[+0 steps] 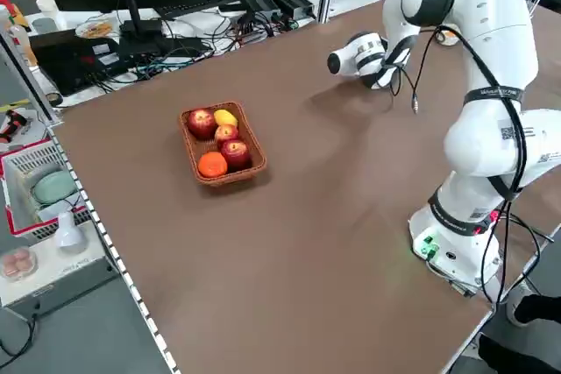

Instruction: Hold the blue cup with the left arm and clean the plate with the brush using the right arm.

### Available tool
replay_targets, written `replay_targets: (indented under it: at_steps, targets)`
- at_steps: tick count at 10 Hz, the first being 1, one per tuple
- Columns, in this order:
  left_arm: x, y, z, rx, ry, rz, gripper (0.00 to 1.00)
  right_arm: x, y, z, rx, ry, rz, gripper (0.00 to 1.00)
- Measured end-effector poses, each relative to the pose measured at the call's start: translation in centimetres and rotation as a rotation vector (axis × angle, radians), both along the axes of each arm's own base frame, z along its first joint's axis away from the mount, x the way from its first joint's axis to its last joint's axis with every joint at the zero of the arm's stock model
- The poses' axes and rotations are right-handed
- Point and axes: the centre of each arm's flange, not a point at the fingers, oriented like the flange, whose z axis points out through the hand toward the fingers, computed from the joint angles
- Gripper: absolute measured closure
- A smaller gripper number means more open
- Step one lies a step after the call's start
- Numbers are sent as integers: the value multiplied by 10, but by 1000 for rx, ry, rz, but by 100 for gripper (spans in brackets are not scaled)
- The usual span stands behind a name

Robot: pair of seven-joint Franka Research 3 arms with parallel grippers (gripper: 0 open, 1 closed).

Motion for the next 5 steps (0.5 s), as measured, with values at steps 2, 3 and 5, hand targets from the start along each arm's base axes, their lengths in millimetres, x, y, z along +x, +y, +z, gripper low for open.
replay_targets:
  at_steps: [2,3,5]
  targets:
    - [-3,1,-2,3,7,0,0,0,2,0,3,-2,-1,92]
    - [-5,4,-4,8,13,1,0,0,2,0,3,-6,3,91]
    - [-8,10,-4,17,17,4,0,0,0,0,2,-18,10,84]
